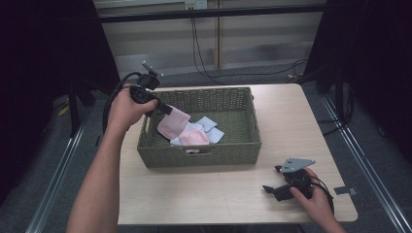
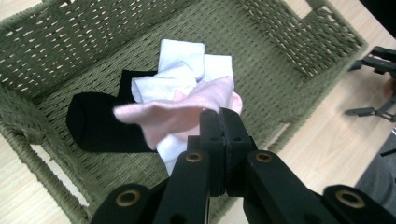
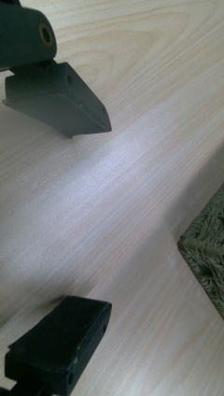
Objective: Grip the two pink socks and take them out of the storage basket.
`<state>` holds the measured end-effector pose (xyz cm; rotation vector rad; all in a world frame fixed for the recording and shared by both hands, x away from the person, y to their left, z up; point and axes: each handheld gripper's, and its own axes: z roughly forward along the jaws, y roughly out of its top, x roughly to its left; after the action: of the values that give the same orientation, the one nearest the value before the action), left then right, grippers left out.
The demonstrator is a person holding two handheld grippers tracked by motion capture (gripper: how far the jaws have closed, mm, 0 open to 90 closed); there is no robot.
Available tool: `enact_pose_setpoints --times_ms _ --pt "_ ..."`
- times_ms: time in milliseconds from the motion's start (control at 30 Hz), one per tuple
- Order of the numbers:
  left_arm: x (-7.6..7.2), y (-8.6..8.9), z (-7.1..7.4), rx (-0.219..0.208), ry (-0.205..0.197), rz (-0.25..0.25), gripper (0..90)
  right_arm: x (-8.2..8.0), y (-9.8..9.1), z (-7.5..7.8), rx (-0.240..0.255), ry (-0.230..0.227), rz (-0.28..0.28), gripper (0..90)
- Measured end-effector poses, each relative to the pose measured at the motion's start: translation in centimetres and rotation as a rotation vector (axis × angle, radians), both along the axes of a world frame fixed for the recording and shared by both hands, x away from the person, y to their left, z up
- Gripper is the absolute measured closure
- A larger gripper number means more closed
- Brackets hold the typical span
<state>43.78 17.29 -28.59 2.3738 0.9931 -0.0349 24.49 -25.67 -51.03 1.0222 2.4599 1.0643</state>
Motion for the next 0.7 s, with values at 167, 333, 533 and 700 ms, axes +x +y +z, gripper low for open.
enact_pose_setpoints --times_ms 167,333,533,700 --pt "-1.1 0.2 1.7 -0.023 -0.017 -0.014 89.5 0.0 0.0 0.0 0.000 0.000 0.000 11.3" --pt "-1.8 0.2 2.4 -0.029 -0.027 -0.027 89.6 0.0 0.0 0.0 -0.001 -0.001 0.000 11.3" --pt "-3.0 0.1 3.4 -0.044 -0.029 -0.049 89.5 0.0 0.0 0.0 0.000 -0.001 0.000 11.3" --pt "-4.4 0.0 4.2 -0.057 -0.042 -0.080 89.5 0.0 0.0 0.0 0.000 -0.001 0.000 11.3"
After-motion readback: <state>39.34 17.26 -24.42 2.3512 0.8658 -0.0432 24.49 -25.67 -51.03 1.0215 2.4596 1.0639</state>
